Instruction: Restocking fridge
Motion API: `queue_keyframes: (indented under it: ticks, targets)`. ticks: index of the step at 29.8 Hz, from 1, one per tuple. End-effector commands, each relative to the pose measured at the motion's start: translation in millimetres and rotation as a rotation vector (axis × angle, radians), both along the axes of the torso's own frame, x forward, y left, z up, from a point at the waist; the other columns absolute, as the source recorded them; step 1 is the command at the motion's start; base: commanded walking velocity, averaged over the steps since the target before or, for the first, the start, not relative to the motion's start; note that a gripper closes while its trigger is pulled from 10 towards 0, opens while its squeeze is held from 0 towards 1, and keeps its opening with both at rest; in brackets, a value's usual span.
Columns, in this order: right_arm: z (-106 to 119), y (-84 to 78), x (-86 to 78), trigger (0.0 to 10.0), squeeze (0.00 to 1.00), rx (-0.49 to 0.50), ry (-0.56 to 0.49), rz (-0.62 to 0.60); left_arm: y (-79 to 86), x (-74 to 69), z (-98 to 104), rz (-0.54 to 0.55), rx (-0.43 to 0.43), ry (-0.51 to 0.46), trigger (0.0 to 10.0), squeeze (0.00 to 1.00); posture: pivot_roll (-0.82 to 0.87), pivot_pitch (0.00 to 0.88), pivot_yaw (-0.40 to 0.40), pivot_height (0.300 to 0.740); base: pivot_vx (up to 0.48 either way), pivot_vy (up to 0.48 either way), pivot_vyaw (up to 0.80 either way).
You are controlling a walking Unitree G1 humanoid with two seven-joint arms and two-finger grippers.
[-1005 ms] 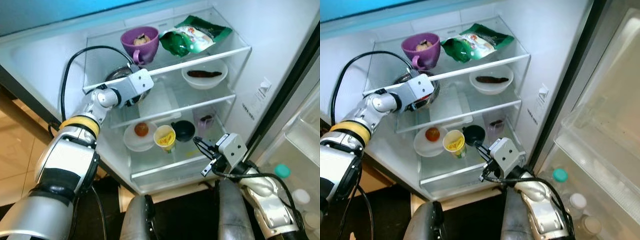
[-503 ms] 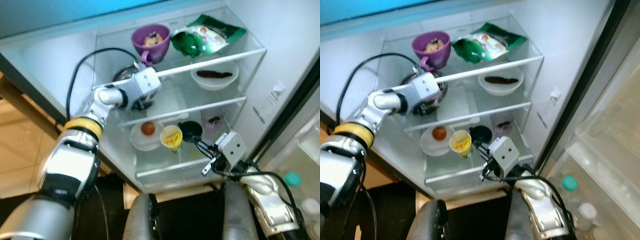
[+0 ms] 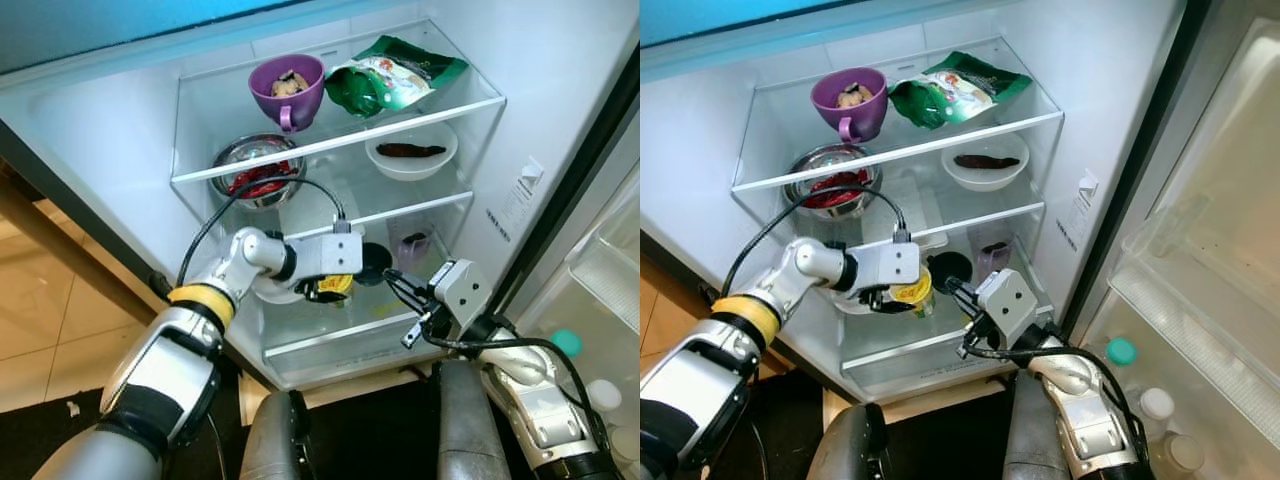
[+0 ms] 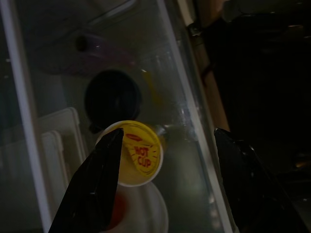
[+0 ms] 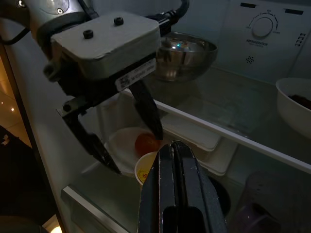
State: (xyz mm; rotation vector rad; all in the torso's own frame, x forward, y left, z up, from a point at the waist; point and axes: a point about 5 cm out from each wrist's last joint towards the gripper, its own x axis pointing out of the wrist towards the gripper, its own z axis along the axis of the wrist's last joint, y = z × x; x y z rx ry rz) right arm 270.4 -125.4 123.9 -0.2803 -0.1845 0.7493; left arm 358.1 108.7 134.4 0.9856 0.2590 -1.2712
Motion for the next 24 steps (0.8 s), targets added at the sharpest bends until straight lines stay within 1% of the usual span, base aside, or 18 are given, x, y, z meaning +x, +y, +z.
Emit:
queue_keyframes:
  ticks: [1,5,11,14,19,24]
  targets:
    - [-5.9,5.4,-0.8,10.0,0.0,0.006,0.035,0.02,12.8,-0.4,-3.2,0.034,0.028,-0.01,10.0,0.0,-0.16,0.119,0.111,0.547,0.0,0.0,0.0]
    - [-6.0,5.8,-0.4,10.0,0.0,0.005,0.035,0.021,9.9,0.2,-3.1,0.047,0.005,-0.028,10.0,0.0,-0.15,0.117,0.112,0.547,0.0,0.0,0.0]
    - [-7.0,5.7,1.2,10.0,0.0,0.003,0.037,0.018,-2.5,-3.4,-5.8,0.03,-0.063,-0.029,10.0,0.0,-0.15,0.111,0.114,0.547,0.0,0.0,0.0]
    - [-8.5,5.0,3.0,10.0,0.0,-0.007,0.038,0.012,-12.7,-7.8,-9.8,0.016,-0.108,-0.028,10.0,0.0,-0.16,0.104,0.117,0.547,0.0,0.0,0.0]
    - [-8.4,4.7,4.8,10.0,0.0,-0.011,0.034,0.007,-18.9,-11.4,-13.5,-0.001,-0.137,-0.024,10.0,0.0,-0.16,0.096,0.122,0.547,0.0,0.0,0.0]
    - [-7.2,4.8,7.3,10.0,0.0,-0.013,0.026,0.003,-24.4,-12.5,-16.5,0.006,-0.157,-0.05,10.0,0.0,-0.16,0.088,0.126,0.547,0.0,0.0,0.0]
